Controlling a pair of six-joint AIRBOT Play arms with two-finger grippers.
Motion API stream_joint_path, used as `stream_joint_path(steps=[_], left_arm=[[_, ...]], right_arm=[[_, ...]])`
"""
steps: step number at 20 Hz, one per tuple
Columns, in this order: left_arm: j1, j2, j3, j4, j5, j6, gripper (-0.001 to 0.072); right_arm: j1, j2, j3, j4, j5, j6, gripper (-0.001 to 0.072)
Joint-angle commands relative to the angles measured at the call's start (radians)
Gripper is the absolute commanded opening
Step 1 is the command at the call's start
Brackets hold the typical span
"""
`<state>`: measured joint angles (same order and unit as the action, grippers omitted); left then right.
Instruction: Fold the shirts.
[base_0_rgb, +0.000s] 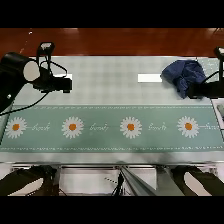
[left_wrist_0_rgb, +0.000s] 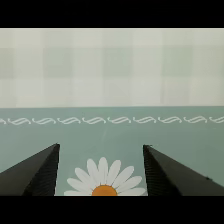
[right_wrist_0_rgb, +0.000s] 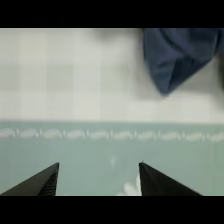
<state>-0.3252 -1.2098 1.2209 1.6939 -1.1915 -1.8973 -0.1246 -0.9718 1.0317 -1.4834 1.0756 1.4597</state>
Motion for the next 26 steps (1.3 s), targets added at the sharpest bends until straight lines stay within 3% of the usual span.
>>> stream_joint_path(steps=[1, 4, 7, 11, 21, 22, 23, 24, 26], left_arm=[[0.001, -0.002, 0.0, 0.0, 0.059, 0.001, 0.0617], [0.005, -0.002, 0.0, 0.002, 0.103, 0.004, 0.0617], [0.005, -0.001, 0.001, 0.002, 0.108, 0.005, 0.0617], [0.005, -0.001, 0.0, 0.001, 0.072, 0.109, 0.0617], [0.005, -0.001, 0.001, 0.0, 0.073, 0.109, 0.0616], [0.005, -0.001, 0.001, 0.0, 0.074, 0.109, 0.0616], [0.005, -0.001, 0.001, 0.001, 0.079, 0.109, 0.0614], [0.005, -0.001, 0.003, 0.001, 0.084, 0.11, 0.0602], [0.005, 0.001, 0.013, 0.001, 0.083, 0.146, 0.0601]], right_arm=[[-0.008, -0.01, 0.0, -0.09, -0.336, 0.074, 0.0564], [-0.079, -0.082, 0.003, -0.223, -0.623, 0.37, 0.0564], [-0.209, -0.226, 0.009, -0.191, -0.656, 0.535, 0.0565], [-0.281, -0.397, 0.009, 0.062, -0.704, 0.543, 0.0565], [-0.195, -0.679, 0.009, 0.156, -0.889, 0.546, 0.0558], [-0.188, -0.692, 0.01, 0.192, -0.891, 0.545, 0.0424], [-0.181, -0.697, 0.01, 0.229, -0.891, 0.545, 0.0185], [-0.181, -0.694, 0.016, 0.263, -0.888, 0.545, 0.0021], [-0.181, -0.66, 0.056, 0.299, -0.842, 0.518, 0.0021]])
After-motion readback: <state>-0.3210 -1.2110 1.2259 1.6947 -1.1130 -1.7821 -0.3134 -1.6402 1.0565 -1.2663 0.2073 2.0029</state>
